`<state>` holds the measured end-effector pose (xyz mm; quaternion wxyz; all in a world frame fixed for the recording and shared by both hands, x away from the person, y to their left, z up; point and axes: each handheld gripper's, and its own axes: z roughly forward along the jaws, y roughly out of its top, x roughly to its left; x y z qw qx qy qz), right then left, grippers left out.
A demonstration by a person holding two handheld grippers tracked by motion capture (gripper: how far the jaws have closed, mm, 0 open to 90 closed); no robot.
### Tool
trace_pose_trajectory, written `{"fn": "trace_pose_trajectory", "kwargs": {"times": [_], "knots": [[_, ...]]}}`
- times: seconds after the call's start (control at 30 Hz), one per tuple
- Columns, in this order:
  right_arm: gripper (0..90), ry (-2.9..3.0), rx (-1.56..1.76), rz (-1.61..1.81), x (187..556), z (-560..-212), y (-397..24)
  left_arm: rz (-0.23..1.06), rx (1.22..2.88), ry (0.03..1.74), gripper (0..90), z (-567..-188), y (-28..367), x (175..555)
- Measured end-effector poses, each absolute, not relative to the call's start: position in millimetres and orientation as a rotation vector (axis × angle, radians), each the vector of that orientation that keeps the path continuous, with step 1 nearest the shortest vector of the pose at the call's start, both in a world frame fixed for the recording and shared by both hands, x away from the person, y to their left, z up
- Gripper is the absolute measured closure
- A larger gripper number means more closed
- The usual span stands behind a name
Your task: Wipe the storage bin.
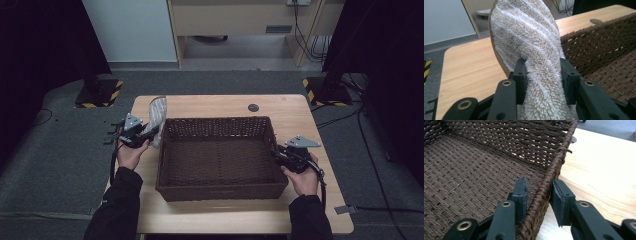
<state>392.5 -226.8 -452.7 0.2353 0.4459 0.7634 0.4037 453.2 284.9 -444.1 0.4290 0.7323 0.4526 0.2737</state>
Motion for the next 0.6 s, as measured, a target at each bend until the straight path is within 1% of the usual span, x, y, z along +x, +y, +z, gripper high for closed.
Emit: {"fn": "trace_pose_trajectory", "kwargs": {"times": [0.33, 0.37, 0.43, 0.53, 0.6], "knots": [[66.6, 2.092, 1.225, 1.107, 392.4, -452.6, -226.5, 0.644, 1.927, 1.175, 65.2, -475.2, 281.2, 458.6], [66.4, 2.089, 1.228, 1.109, 392.4, -452.7, -226.5, 0.639, 1.971, 1.182, 65.3, -484.2, 277.6, 459.6], [66.3, 2.088, 1.225, 1.114, 392.6, -452.7, -226.7, 0.629, 1.992, 1.192, 65.2, -490.2, 277.0, 460.1], [65.8, 2.081, 1.234, 1.122, 392.2, -453.3, -227.2, 0.609, 2.015, 1.202, 65.2, -493.4, 277.4, 459.5], [65.7, 2.077, 1.237, 1.130, 392.0, -453.6, -227.5, 0.598, 1.999, 1.209, 65.2, -491.3, 279.7, 459.0]]}}
